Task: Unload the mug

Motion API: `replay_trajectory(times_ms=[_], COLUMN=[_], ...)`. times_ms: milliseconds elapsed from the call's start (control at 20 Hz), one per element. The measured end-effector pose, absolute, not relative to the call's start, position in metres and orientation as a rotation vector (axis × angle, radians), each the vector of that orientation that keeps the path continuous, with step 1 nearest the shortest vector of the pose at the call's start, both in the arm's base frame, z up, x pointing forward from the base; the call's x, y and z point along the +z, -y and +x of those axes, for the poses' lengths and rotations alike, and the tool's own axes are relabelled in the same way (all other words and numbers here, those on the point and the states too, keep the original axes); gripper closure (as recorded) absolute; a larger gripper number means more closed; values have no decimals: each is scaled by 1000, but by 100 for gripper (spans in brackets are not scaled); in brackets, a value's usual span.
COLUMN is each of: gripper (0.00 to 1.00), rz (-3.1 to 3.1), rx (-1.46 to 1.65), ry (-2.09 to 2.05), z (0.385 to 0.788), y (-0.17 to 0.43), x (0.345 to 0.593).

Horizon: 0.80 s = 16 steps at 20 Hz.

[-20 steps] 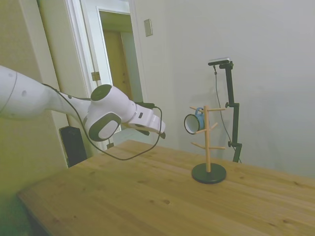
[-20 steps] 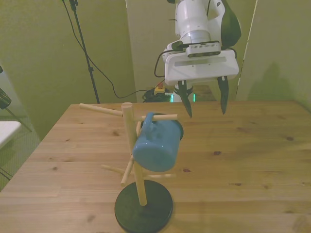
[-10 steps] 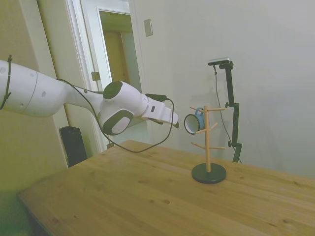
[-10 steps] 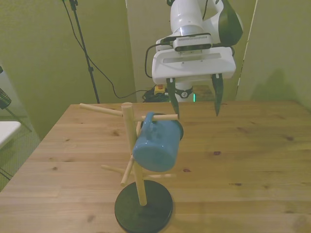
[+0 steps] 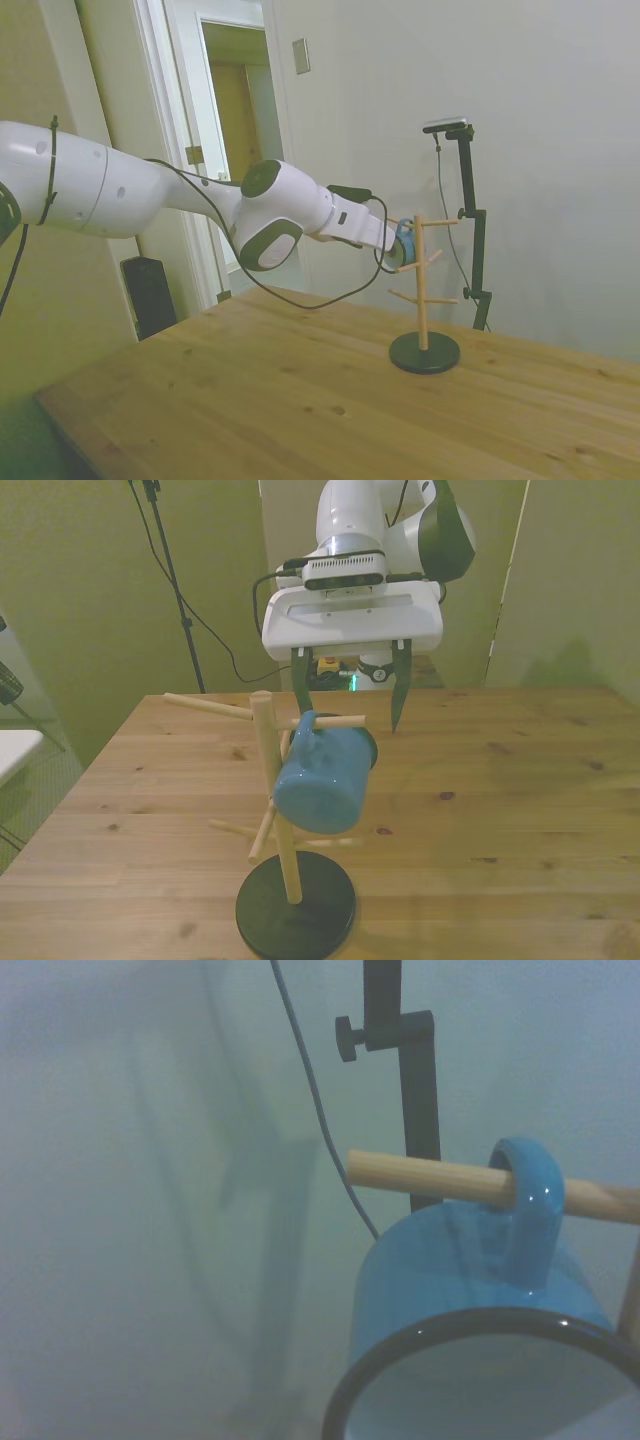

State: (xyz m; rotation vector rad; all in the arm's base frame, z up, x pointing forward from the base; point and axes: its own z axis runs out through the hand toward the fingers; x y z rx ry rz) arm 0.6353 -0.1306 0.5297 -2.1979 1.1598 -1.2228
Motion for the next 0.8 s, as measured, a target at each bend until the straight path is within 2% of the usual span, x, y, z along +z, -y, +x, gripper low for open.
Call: replay_trajectory(times_ms=[250, 650, 800], gripper=[0, 0, 0], rz=[-2224, -2238, -2249], rx=[-1216, -1209, -1194], ry=[-1147, -1164, -1164], z=[645, 660, 663], y=[124, 118, 114], x=[523, 526, 518])
